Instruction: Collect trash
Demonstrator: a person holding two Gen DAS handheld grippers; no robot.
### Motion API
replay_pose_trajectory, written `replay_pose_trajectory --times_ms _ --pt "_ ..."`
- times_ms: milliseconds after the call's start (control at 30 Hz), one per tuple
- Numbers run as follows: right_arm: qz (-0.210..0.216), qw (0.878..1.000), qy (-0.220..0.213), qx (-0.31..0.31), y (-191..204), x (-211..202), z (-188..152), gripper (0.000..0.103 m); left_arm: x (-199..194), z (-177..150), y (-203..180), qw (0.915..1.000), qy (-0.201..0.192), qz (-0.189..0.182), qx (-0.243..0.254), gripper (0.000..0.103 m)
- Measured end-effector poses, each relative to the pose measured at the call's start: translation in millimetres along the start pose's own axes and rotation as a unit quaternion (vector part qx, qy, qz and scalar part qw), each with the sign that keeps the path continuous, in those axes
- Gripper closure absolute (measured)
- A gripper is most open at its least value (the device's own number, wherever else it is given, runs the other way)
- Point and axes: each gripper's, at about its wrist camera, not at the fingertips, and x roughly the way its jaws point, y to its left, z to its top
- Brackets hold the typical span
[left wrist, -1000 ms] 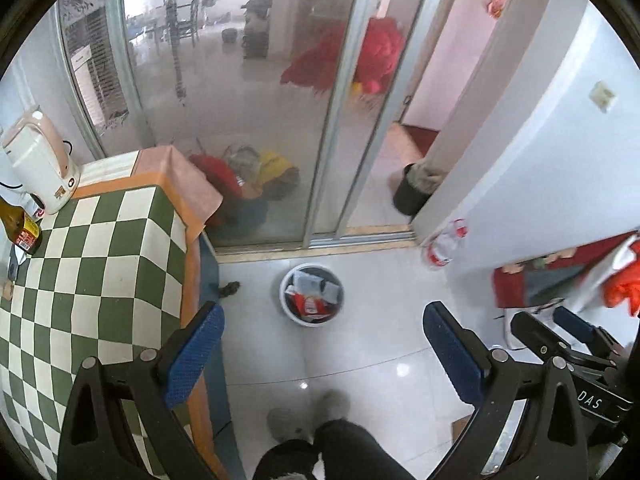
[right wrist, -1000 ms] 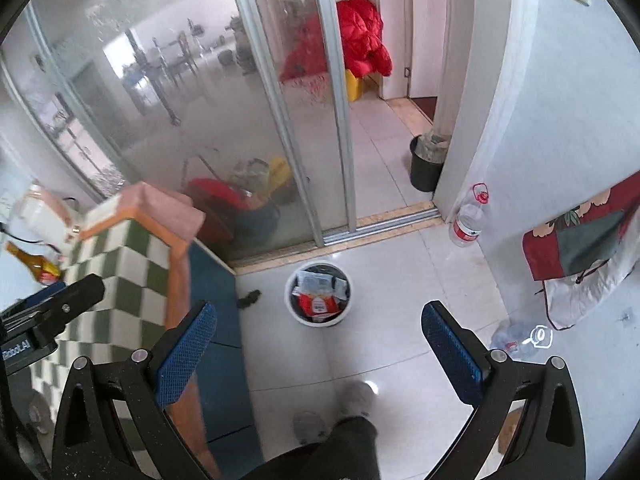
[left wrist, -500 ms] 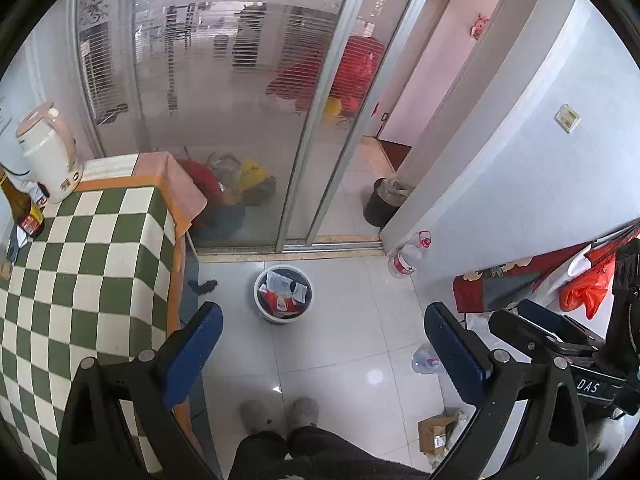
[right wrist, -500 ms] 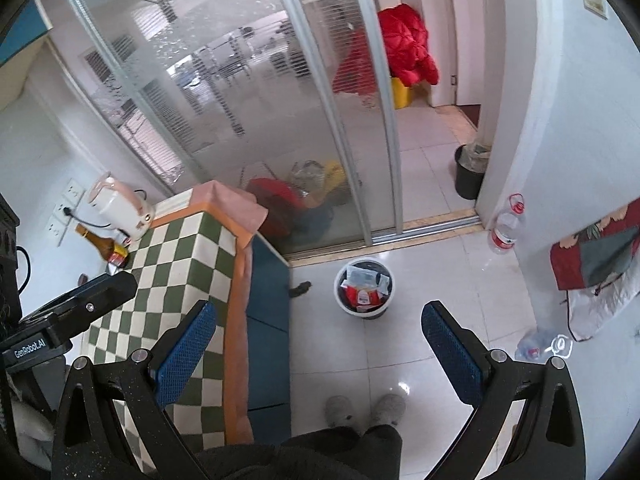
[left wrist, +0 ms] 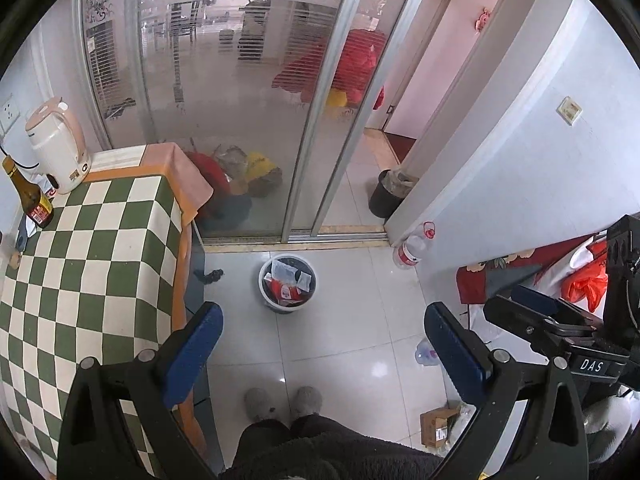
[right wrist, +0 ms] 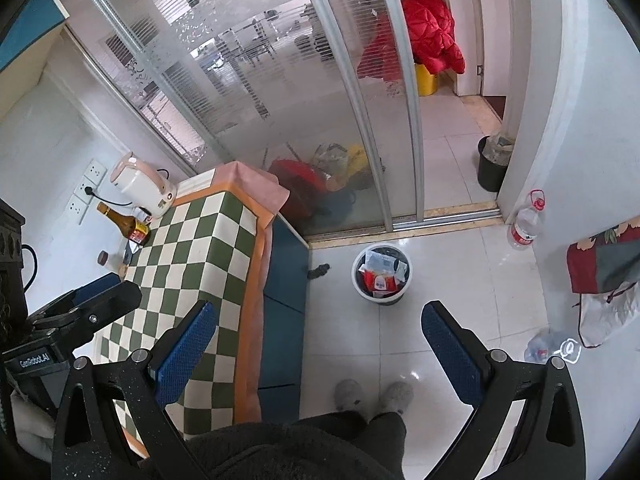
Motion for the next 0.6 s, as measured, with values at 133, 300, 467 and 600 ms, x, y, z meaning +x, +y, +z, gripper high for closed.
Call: replay_pose_trajectory --times_ms 133,300,467,600 --pt "0.006 1.0 0.008 -0.004 -3 2 1 0.0 -1 -4 -2 0.9999 0.005 -0.01 -0.006 0.0" --pt "0.014 1.0 0.014 -0.006 -8 3 4 0.0 1 -4 -2 0.9997 0.008 -0.017 -0.013 0.0" --pt "0.021 1.0 0.017 -0.007 -10 4 7 0.0 3 -6 -1 0.9996 0.011 -0.02 -0.018 0.0" --pt "0.025 0.999 0.02 -0.01 -12 6 9 0.0 4 -6 0 0.9994 0.012 -0.022 -0.023 0.0"
